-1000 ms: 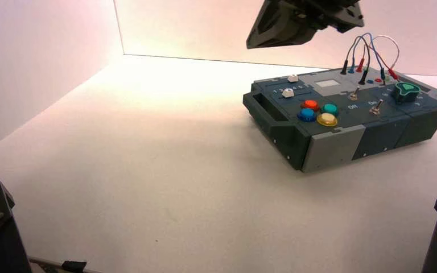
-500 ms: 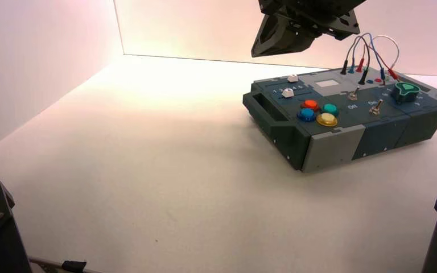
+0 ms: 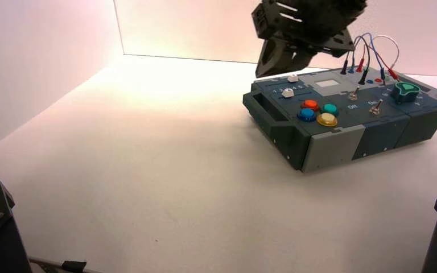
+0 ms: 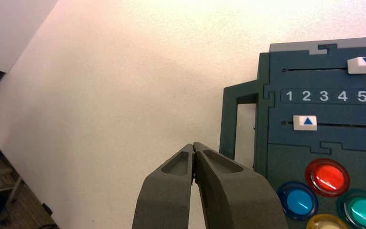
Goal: Move the bottom slider to position 4.
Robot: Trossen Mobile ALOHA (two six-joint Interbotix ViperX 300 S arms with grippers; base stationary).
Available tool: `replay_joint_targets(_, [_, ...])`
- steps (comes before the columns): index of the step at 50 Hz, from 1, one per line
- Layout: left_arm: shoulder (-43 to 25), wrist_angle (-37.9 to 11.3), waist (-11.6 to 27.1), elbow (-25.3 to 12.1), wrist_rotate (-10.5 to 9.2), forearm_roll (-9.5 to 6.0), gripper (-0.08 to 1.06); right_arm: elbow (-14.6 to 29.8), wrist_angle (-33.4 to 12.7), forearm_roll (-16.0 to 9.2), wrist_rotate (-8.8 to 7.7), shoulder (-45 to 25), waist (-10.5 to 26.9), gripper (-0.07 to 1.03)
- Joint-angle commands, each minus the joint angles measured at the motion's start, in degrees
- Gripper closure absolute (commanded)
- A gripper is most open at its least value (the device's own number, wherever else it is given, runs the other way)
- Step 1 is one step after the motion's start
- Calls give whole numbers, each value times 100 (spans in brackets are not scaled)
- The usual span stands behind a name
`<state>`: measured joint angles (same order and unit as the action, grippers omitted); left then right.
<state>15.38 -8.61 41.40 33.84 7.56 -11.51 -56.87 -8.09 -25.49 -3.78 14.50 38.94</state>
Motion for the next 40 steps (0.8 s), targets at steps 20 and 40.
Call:
replay_joint_targets(20, [53, 53, 0, -70, 114, 44, 100, 404, -9, 114, -44, -404, -580, 98])
replay_joint_targets(40, [18, 53, -26, -88, 158, 44, 100, 316, -18, 114, -44, -413, -703, 98])
